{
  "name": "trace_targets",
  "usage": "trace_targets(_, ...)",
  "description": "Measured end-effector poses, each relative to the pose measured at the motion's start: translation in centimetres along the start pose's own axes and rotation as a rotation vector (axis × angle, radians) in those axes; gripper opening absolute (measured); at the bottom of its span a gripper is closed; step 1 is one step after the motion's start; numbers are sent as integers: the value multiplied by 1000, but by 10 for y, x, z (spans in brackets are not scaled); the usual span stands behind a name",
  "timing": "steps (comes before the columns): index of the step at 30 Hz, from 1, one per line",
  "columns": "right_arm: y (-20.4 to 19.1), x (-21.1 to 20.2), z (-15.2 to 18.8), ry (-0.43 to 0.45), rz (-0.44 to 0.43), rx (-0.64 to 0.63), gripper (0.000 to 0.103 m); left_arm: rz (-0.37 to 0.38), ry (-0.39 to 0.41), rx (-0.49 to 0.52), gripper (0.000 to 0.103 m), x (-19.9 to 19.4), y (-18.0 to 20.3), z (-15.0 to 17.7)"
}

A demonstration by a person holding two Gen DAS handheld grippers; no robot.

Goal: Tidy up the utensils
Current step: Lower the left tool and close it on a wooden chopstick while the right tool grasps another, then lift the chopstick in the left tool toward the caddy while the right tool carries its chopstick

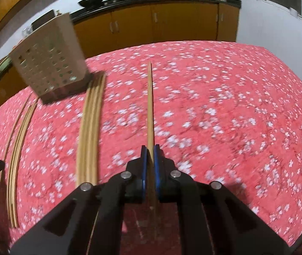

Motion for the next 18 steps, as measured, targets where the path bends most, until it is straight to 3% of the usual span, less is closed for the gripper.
trace_targets(4, -2, -1, 2, 20, 11, -27, 8, 47, 25, -34, 8, 4, -5, 2)
trace_targets(18, -5, -7, 7, 20, 10, -45, 8, 52, 34, -18, 8, -8, -11, 11)
Point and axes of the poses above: each gripper's, at about its wrist camera, not at the fingertips, and x roughly the way its jaws point, y to its right, z to its underside, the point moved 1 cm from there along x, roughly the way its jaws point, and after that the axes turned 12 degrees about y, right-handed, at the moved point
